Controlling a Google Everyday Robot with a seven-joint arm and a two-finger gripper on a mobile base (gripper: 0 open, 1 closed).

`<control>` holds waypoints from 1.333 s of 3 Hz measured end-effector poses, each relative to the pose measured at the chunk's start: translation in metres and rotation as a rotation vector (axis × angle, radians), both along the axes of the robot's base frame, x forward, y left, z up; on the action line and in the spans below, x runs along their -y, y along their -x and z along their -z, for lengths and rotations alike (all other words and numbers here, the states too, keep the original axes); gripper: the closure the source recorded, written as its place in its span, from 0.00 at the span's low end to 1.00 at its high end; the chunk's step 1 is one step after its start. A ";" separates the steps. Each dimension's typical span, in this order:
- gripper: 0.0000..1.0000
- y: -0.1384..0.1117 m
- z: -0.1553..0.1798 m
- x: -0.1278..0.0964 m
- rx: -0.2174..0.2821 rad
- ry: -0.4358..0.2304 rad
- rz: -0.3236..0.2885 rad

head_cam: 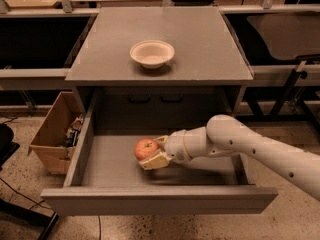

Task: Place apple into top drawer

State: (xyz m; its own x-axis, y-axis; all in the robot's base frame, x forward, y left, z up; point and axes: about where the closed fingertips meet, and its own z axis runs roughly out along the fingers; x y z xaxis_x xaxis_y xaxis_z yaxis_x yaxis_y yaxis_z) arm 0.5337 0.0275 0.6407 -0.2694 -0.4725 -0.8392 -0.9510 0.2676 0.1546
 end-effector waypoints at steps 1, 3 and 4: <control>0.50 -0.003 0.000 0.000 0.004 0.000 0.007; 0.00 -0.003 0.000 0.000 0.004 0.000 0.007; 0.00 -0.001 -0.004 0.002 0.009 0.002 0.005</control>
Offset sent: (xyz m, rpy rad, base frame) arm 0.0027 -0.0002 0.0004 0.0003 -0.0040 -0.0073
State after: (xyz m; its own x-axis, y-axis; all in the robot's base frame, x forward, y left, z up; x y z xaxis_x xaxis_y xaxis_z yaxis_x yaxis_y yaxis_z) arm 0.5344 0.0258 0.6446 -0.2646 -0.4726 -0.8406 -0.9509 0.2729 0.1459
